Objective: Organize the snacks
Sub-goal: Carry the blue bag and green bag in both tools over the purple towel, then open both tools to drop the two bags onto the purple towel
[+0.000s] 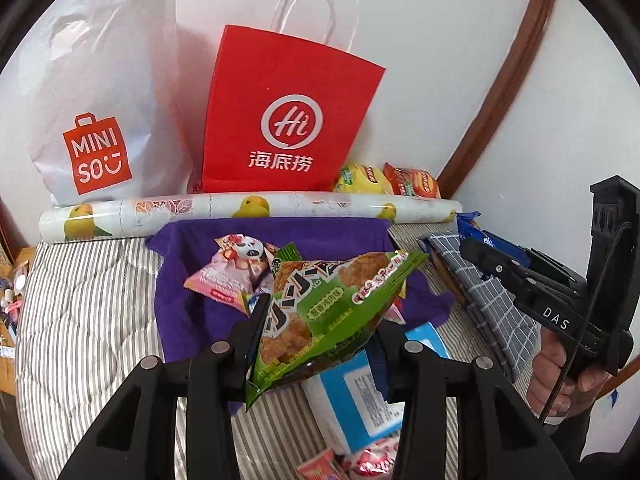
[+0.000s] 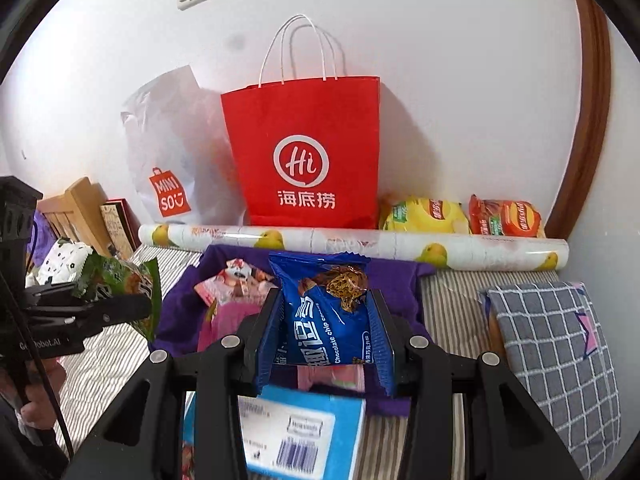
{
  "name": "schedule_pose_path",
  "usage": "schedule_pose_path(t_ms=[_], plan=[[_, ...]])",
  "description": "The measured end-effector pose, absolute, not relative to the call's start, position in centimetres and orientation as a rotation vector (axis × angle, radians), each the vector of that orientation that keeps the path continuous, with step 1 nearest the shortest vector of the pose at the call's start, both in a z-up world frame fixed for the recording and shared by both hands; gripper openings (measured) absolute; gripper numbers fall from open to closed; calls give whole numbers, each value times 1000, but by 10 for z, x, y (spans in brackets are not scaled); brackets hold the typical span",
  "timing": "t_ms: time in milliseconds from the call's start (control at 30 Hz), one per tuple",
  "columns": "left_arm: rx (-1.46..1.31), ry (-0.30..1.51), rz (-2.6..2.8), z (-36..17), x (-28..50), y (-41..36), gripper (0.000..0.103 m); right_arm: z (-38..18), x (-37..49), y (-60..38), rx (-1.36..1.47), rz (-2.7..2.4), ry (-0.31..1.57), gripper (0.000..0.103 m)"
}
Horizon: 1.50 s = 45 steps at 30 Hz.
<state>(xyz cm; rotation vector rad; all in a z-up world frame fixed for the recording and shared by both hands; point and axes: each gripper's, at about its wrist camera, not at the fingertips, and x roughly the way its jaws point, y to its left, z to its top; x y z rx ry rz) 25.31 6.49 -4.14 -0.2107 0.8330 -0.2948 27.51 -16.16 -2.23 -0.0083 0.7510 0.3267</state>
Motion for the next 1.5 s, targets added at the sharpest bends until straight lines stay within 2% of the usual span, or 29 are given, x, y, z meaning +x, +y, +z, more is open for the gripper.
schedule_pose_path(t_ms=[367,867,1100,1167,1233,1500], plan=[[-229,860,-204,-59,287,84,41,-47,322,-146,19,356,788,42],[-285,976,-163,-118,311,93,41,-128,364,-131,40,433,1027,42],[-247,1007,-126,-130,312,91,41,-136,367,-134,59,434,1054,48],[-250,1005,-108,-133,314,92,41,-134,365,-135,66,434,1042,56],[-278,1014,-117,-136,315,94,41,-131,362,-135,66,434,1020,58],[-288,975,-126,-139,318,87,41,-122,351,-133,54,451,982,60]])
